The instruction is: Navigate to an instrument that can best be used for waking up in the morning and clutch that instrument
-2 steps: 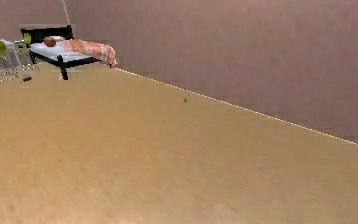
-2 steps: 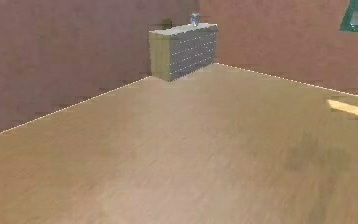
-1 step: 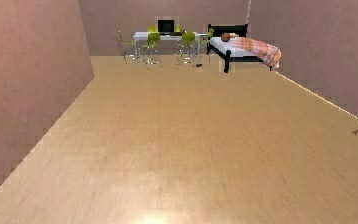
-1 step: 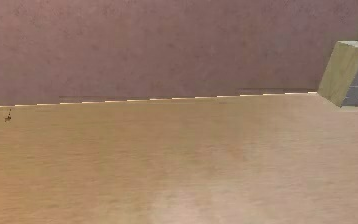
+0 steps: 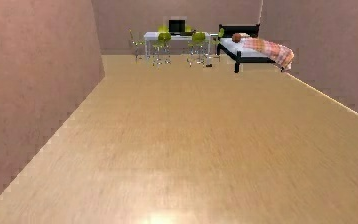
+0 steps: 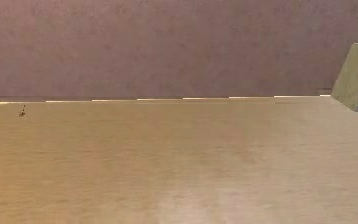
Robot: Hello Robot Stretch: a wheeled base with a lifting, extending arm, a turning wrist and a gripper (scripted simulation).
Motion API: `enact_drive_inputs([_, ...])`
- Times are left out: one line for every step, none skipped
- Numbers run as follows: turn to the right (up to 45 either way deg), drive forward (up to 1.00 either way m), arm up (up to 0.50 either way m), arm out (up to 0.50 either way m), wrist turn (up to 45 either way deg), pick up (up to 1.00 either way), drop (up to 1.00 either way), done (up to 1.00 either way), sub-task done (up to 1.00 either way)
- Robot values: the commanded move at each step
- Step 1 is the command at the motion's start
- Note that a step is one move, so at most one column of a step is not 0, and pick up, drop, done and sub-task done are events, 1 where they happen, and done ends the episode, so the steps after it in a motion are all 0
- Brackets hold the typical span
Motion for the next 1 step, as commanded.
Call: enact_drive_inputs([0.0,0.7,0.0,0.0,0.0,0.0,0.0,0.0,0.0])
